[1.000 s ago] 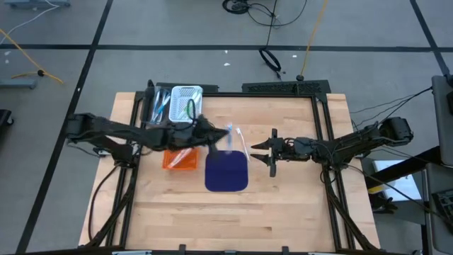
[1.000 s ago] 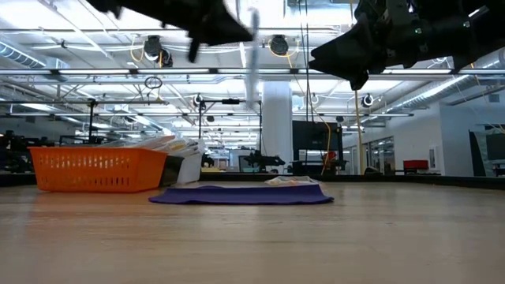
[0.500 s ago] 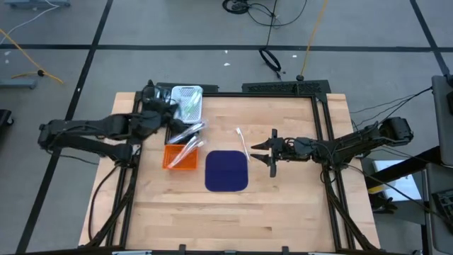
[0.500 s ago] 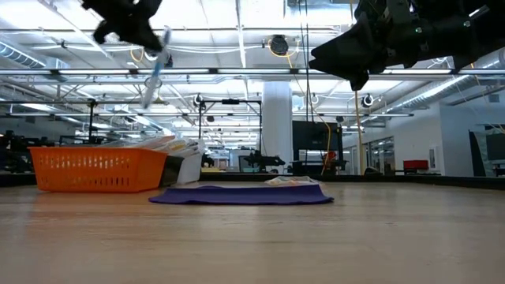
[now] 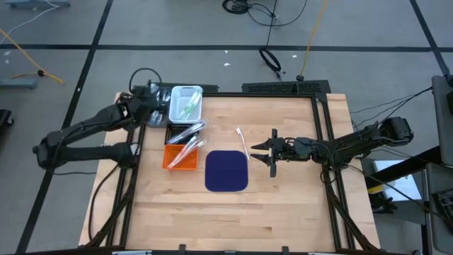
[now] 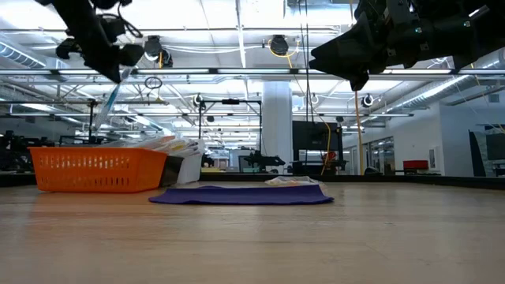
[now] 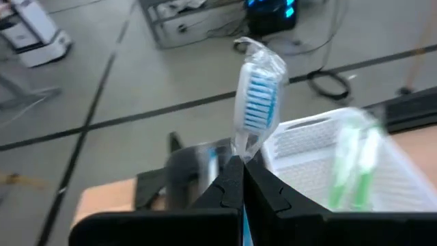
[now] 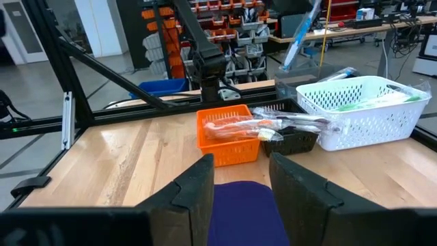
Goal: Pick & Place Toothbrushes
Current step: Put the blue toothbrush into the gray bin
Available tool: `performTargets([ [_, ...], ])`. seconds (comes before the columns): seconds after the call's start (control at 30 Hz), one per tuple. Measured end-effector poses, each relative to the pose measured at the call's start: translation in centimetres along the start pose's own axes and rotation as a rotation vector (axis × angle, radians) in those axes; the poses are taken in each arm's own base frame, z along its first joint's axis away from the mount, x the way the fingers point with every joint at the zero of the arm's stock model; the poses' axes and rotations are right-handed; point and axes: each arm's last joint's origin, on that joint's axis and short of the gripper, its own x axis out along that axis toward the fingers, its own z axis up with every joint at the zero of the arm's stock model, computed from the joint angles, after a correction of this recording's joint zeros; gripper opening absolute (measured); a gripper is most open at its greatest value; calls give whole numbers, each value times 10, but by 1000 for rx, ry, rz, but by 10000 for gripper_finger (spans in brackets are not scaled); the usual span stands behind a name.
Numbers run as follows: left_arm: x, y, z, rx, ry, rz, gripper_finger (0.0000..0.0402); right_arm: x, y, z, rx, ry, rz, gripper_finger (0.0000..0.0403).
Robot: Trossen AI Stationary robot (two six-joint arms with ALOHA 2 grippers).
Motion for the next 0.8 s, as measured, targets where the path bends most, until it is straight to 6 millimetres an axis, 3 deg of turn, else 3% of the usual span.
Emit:
performTargets([
  [0.4, 58, 19, -23, -61, 87, 35, 0, 0, 0, 0, 2, 1, 2, 132],
  [0.8, 66, 15, -31, 27, 136, 101, 0, 0, 0, -1, 1, 8, -1, 130],
])
